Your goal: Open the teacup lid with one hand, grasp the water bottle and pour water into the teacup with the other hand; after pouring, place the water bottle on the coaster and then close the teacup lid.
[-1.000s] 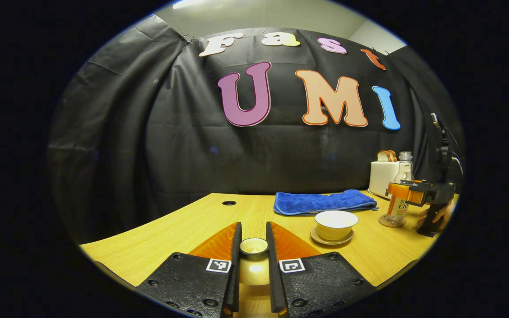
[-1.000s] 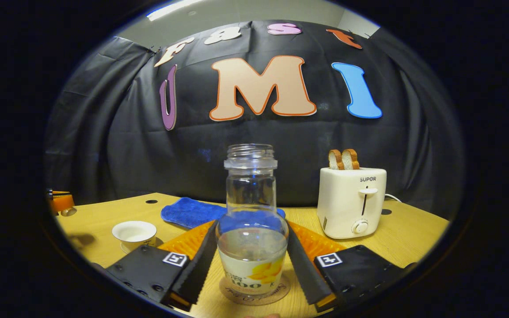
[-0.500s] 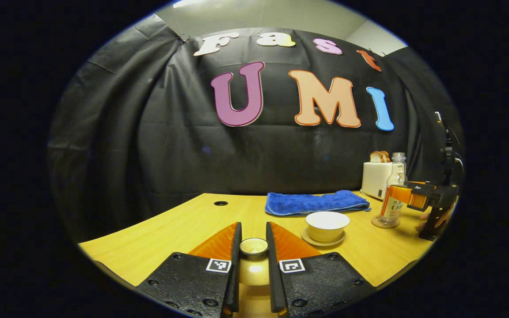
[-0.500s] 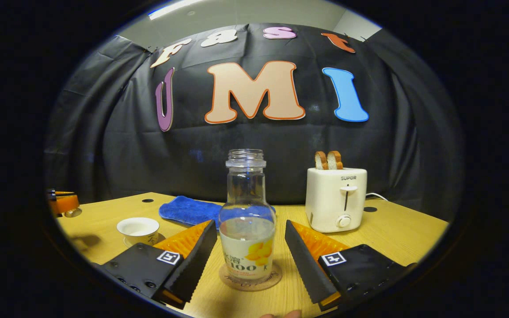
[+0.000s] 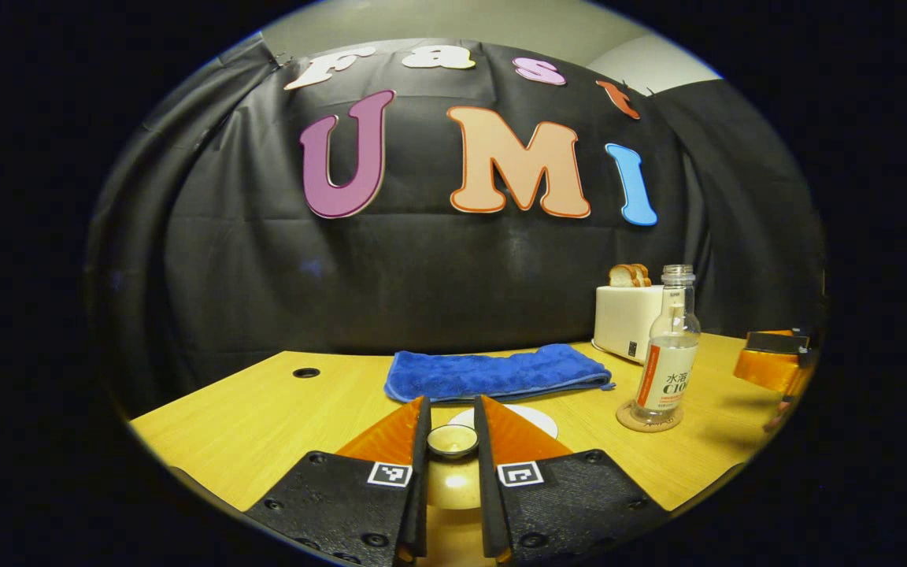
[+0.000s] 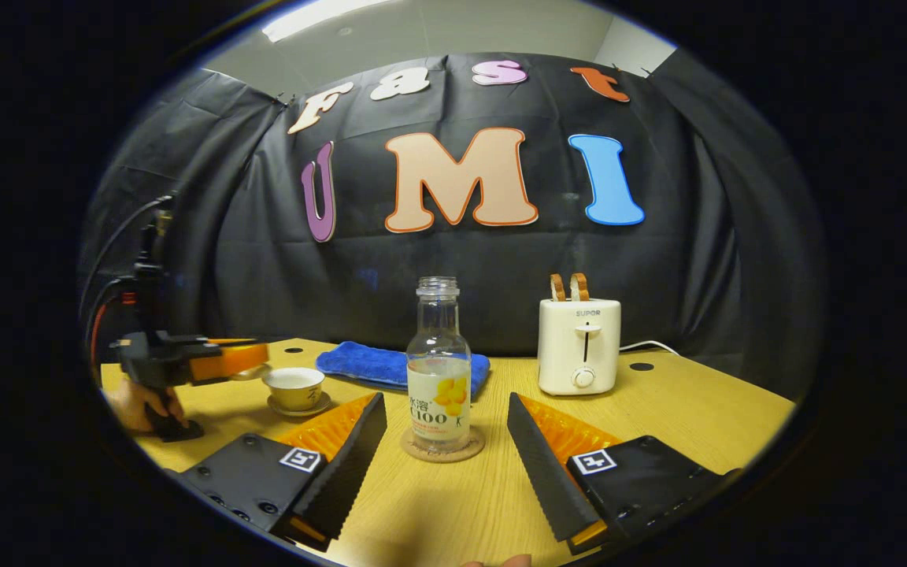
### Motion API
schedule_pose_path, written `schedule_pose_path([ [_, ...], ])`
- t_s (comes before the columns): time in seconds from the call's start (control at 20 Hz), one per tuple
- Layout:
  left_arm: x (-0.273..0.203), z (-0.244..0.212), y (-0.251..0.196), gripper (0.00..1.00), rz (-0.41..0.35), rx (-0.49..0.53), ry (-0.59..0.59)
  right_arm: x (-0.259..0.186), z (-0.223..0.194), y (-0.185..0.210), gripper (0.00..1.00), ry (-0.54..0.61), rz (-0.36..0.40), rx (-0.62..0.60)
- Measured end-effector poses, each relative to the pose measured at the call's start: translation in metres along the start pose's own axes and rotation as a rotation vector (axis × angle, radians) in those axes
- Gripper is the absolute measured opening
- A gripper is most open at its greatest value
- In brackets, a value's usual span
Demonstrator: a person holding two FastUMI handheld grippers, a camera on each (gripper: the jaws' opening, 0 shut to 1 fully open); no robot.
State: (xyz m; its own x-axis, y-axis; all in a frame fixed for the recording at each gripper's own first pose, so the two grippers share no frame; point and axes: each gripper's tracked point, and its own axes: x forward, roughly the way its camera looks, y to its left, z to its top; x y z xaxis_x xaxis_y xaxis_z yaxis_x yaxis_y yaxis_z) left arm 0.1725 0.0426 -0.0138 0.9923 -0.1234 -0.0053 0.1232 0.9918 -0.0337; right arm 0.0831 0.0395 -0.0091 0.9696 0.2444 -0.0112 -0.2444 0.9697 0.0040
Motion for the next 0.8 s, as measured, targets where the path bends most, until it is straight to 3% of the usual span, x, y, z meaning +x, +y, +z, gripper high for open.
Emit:
schedule_pose_path([
  [0.05,0.008,-0.001,-0.005,0.25,-0.004,0.014,0.012,-0.006,0.001,-0.001,0.98,-0.002,0.008,0.0],
  [0.1,0.014,-0.004,-0.008,0.25,-0.006,0.032,0.023,-0.013,0.001,-0.002,0.93,0.001,0.015,0.0],
  [0.65,0.046,-0.019,-0.026,0.25,-0.035,0.181,0.133,-0.029,0.005,-0.013,0.94,0.0,0.041,0.001],
  [0.7,0.046,-0.019,-0.026,0.25,-0.034,0.184,0.135,-0.028,0.005,-0.013,0.99,0.002,0.039,0.0],
  [0.8,0.046,-0.018,-0.026,0.25,-0.035,0.181,0.132,-0.029,0.006,-0.014,0.94,0.001,0.037,0.0],
])
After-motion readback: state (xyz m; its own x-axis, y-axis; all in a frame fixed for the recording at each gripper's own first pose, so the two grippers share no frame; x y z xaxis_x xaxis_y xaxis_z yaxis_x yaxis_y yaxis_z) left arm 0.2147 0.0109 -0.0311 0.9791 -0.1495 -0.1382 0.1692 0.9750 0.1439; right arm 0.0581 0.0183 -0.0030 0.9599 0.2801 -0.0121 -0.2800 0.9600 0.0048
